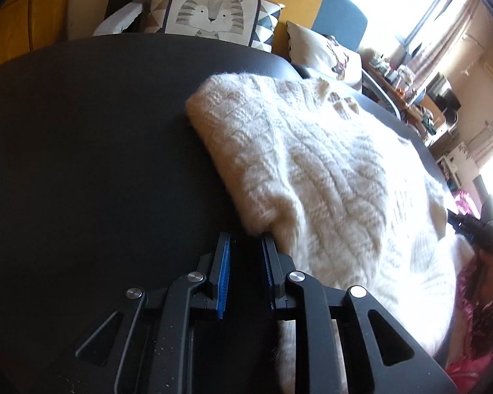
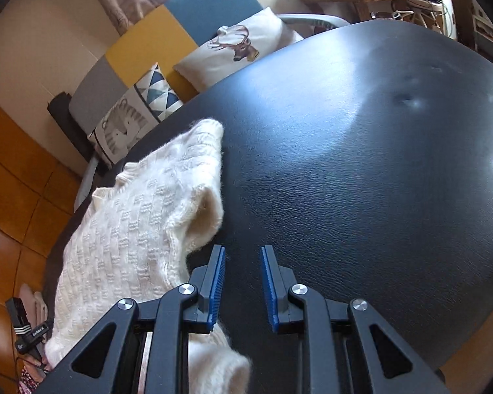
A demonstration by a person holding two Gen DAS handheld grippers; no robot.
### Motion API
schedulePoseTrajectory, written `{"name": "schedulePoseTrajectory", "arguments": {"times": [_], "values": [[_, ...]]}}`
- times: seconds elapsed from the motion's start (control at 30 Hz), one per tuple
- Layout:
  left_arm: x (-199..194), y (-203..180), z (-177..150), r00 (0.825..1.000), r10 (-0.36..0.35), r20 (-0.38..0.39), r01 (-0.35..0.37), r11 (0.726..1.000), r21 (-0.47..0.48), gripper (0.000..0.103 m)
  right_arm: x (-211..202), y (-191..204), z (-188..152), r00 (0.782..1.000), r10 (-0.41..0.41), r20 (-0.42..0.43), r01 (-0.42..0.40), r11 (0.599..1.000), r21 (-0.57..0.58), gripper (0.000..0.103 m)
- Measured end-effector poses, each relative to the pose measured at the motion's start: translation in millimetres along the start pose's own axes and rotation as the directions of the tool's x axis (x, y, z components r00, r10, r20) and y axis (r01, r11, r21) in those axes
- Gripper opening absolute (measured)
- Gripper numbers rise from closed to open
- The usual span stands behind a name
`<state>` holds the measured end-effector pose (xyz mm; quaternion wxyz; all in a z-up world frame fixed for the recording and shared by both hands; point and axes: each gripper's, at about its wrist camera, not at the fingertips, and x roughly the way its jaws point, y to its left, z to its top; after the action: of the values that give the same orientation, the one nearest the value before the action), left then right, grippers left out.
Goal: Fold clothes
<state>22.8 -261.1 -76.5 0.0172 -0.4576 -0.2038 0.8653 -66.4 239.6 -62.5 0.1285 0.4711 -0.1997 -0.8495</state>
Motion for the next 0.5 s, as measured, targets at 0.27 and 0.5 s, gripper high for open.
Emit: {"name": "schedulePoseTrajectory", "arguments": {"times": [0.27, 0.5], "values": [[11, -13, 8, 1.000, 0.022, 0.012, -0.023, 0.999, 0.035, 0.019, 18, 5, 6, 1.000, -0.008, -0.004, 0.008, 1.000, -0.017, 0.022], [19, -23, 27, 0.996, 0.084, 0.026, -0.086, 0.993, 0.082, 0.019, 43, 14, 15, 1.000, 0.013, -0.017, -0.014, 0.999, -0.048, 0.024]]}}
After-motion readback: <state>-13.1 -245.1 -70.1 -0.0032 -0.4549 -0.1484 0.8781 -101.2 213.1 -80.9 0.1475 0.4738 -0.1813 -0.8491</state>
